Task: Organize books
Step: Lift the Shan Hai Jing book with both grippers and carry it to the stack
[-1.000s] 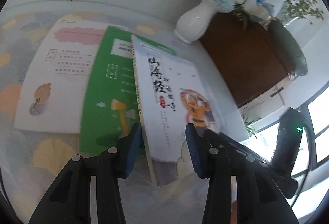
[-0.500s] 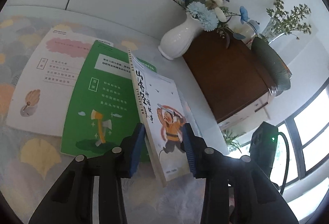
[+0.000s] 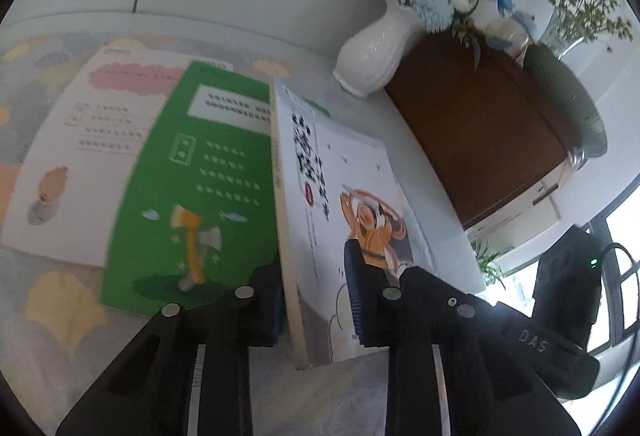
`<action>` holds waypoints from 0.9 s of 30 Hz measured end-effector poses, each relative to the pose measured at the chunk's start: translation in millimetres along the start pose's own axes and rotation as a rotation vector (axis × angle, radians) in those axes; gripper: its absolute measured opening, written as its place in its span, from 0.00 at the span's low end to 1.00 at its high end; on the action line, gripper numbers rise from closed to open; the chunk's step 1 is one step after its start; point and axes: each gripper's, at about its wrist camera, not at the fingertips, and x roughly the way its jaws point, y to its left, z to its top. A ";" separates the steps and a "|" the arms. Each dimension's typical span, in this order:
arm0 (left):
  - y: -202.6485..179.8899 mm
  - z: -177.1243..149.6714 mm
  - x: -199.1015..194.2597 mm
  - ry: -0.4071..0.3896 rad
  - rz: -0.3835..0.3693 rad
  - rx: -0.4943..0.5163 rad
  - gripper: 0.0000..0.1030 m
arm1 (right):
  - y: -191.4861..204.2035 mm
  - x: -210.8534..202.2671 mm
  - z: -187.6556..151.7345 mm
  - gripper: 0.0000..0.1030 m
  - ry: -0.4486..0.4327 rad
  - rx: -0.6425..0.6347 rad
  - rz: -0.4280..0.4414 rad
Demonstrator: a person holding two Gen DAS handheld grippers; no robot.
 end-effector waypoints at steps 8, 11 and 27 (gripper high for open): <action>1.1 -0.4 -22.0 -0.046 -0.055 0.000 0.10 | -2.9 -1.3 0.1 0.66 0.010 0.011 0.075; 7.7 -2.6 -46.3 -0.064 -0.088 -0.009 0.10 | -0.4 -0.1 -0.1 0.66 0.042 0.010 0.190; 75.7 -36.2 -131.3 -0.090 -0.209 -0.173 0.11 | 75.5 29.4 -69.9 0.67 0.325 -0.072 0.561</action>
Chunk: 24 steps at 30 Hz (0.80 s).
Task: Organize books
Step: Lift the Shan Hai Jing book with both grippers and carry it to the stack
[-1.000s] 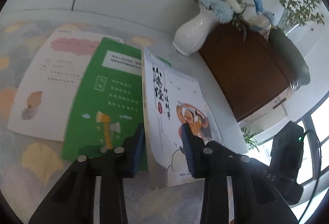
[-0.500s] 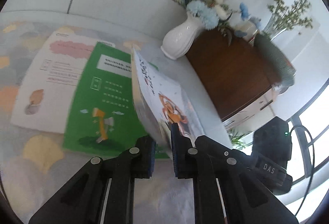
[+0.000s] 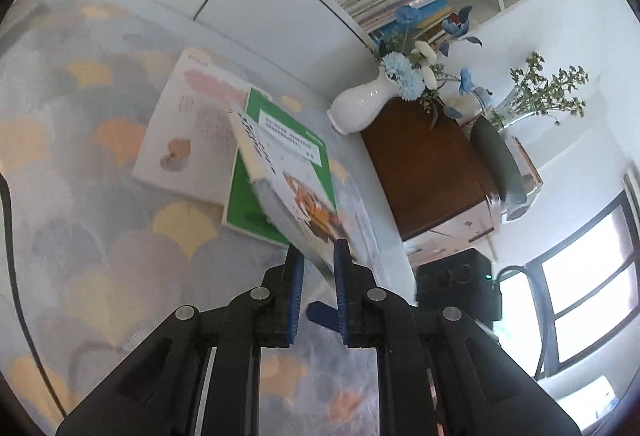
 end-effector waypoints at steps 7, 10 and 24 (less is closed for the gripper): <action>3.7 -6.3 11.5 0.042 -0.002 0.020 0.11 | -29.7 -6.0 -3.1 0.61 -0.244 0.230 0.078; 9.3 -6.2 12.5 0.041 0.023 0.028 0.11 | -37.6 4.9 1.9 0.42 -0.208 0.251 0.054; 27.2 -64.4 -31.3 0.196 -0.026 0.014 0.24 | 9.3 -34.8 -76.4 0.15 -0.171 0.153 -0.052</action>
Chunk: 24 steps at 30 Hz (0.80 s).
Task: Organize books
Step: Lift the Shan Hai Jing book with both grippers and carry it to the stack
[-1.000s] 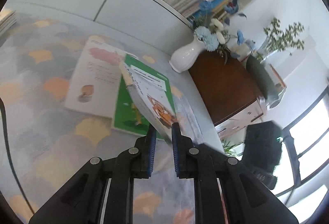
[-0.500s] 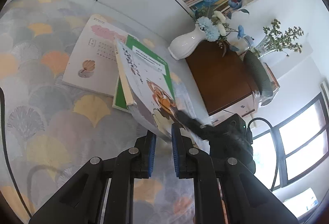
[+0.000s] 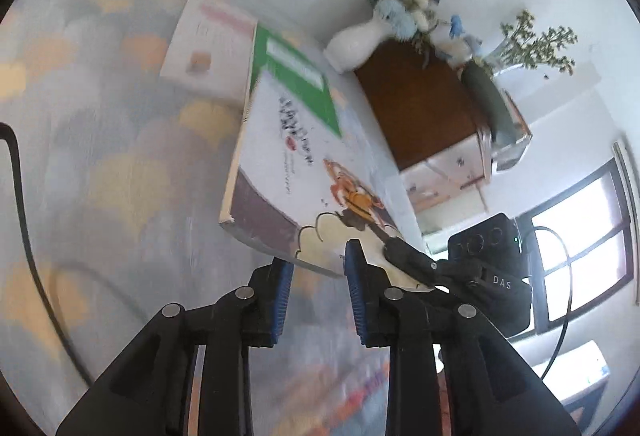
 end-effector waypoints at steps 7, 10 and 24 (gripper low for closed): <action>-1.3 -36.4 -2.3 0.131 0.099 0.085 0.24 | -19.8 -24.3 -48.1 0.15 0.031 0.074 -0.048; -4.9 -33.4 -15.8 0.088 0.095 0.066 0.24 | -28.4 -29.9 -48.7 0.15 0.030 0.074 -0.120; -7.8 22.2 52.4 0.075 0.267 0.103 0.26 | -43.6 -32.4 -45.1 0.16 0.009 0.070 -0.151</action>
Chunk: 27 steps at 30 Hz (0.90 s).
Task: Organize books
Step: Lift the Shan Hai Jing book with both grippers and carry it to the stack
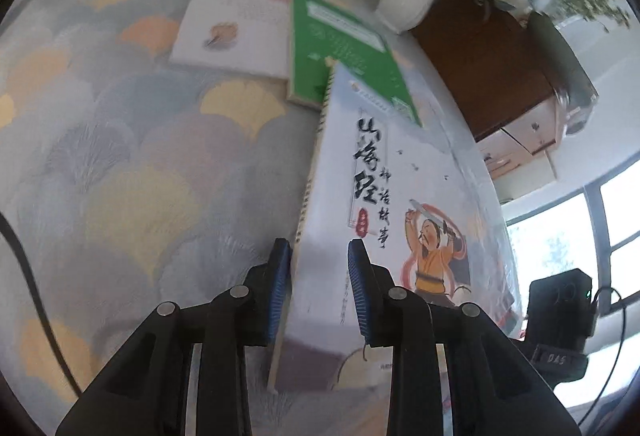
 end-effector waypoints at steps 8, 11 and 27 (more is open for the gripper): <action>-16.5 -16.7 -18.6 -0.003 -0.236 0.051 0.26 | 2.4 2.8 9.1 0.16 -0.001 -0.045 -0.029; -31.1 -21.1 -11.1 -0.020 -0.114 0.102 0.26 | 8.0 2.9 8.0 0.16 -0.013 -0.090 -0.056; -61.0 -40.7 -39.4 -0.096 -0.076 0.241 0.26 | 105.4 -11.2 -47.5 0.17 -0.238 -0.690 -0.560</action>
